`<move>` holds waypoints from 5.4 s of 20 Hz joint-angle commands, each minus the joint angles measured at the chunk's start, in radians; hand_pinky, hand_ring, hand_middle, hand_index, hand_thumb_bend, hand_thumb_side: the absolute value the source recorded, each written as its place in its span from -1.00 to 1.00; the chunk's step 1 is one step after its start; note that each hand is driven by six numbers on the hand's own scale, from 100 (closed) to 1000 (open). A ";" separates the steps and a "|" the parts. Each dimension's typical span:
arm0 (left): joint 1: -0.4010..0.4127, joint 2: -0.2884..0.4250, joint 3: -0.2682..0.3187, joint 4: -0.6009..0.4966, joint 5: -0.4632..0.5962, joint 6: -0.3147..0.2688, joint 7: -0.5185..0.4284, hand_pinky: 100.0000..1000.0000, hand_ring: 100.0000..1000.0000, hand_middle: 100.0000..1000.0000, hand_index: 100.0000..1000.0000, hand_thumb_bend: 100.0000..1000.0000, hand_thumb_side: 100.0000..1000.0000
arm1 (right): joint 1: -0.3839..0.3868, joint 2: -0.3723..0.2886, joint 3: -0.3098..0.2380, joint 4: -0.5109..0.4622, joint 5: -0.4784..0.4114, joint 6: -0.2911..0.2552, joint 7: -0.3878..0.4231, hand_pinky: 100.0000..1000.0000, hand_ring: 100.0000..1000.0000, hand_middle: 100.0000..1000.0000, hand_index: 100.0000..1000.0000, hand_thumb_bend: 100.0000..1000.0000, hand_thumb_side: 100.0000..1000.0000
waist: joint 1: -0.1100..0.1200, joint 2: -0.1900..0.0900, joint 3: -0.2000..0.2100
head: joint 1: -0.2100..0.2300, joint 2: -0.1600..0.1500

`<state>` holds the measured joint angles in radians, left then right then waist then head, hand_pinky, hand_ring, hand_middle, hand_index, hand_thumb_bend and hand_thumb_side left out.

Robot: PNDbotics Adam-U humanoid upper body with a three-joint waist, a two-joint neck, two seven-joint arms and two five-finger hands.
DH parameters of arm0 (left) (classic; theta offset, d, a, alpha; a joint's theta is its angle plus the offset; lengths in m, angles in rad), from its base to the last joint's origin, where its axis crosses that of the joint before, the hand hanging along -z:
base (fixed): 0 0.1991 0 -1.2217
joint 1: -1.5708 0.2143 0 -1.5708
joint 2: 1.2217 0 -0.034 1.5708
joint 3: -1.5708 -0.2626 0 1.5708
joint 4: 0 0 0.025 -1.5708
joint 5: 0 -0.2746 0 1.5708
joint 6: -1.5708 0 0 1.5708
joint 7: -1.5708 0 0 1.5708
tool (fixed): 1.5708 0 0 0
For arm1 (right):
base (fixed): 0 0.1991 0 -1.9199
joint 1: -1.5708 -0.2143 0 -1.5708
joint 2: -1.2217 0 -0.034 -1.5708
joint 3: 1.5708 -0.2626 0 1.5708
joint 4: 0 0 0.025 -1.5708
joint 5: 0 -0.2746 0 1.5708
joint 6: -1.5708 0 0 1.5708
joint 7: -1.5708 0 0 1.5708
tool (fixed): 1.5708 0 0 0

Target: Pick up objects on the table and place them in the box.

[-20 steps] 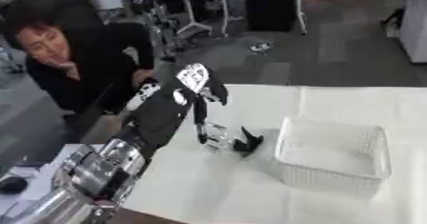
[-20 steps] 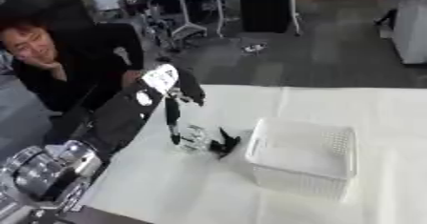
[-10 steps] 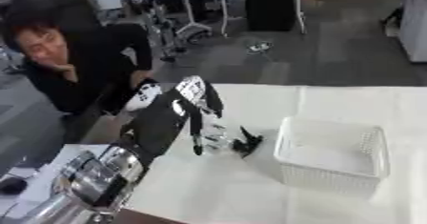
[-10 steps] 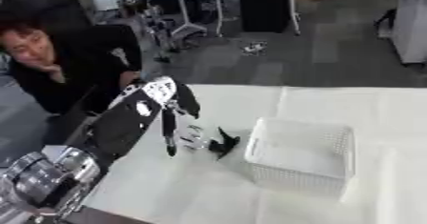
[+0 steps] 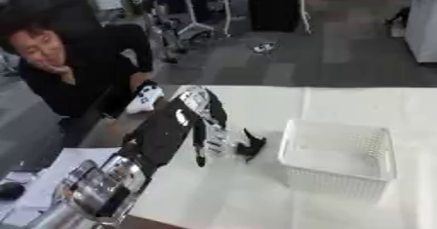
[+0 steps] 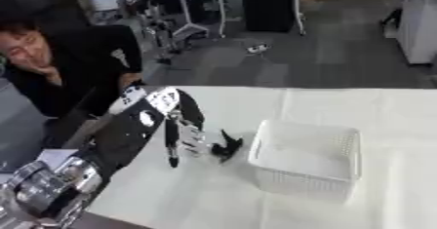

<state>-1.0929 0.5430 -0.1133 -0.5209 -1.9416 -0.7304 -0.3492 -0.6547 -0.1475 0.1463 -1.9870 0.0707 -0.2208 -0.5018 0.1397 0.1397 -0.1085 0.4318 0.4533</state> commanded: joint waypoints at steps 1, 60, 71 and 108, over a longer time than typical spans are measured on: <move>-0.011 0.017 -0.003 -0.010 -0.024 0.003 0.012 1.00 0.86 0.90 0.98 0.63 0.68 | -0.023 0.009 0.003 -0.013 -0.003 -0.003 0.000 -0.21 -0.03 0.07 0.68 -0.57 1.00 | -0.003 -0.012 -0.002 | 0.009 -0.001; 0.075 0.037 0.023 -0.010 0.615 0.140 0.239 -1.00 -1.00 -1.00 -0.86 -1.00 -0.47 | -0.021 0.006 0.000 -0.013 0.001 0.000 -0.004 -0.21 -0.04 0.07 0.67 -0.57 1.00 | -0.005 -0.017 0.007 | 0.016 -0.003; 0.016 0.094 0.014 -0.063 0.543 0.160 0.186 -1.00 -1.00 -1.00 -0.89 -1.00 -0.61 | -0.010 -0.007 -0.001 -0.013 0.003 0.004 -0.004 -0.21 -0.04 0.07 0.67 -0.57 1.00 | 0.000 -0.024 0.021 | 0.016 0.006; -0.165 0.009 0.015 -0.104 0.554 0.170 0.290 -1.00 -1.00 -1.00 -0.90 -1.00 -0.73 | -0.008 0.001 0.004 -0.013 0.004 0.003 -0.004 -0.20 -0.04 0.07 0.67 -0.59 1.00 | 0.013 -0.033 0.012 | 0.021 -0.006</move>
<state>-1.2275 0.5374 -0.0984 -0.6078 -1.3843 -0.5585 -0.0653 -0.6474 -0.1491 0.1472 -1.9870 0.0719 -0.2168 -0.5063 0.1564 0.1270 -0.0968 0.4488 0.4594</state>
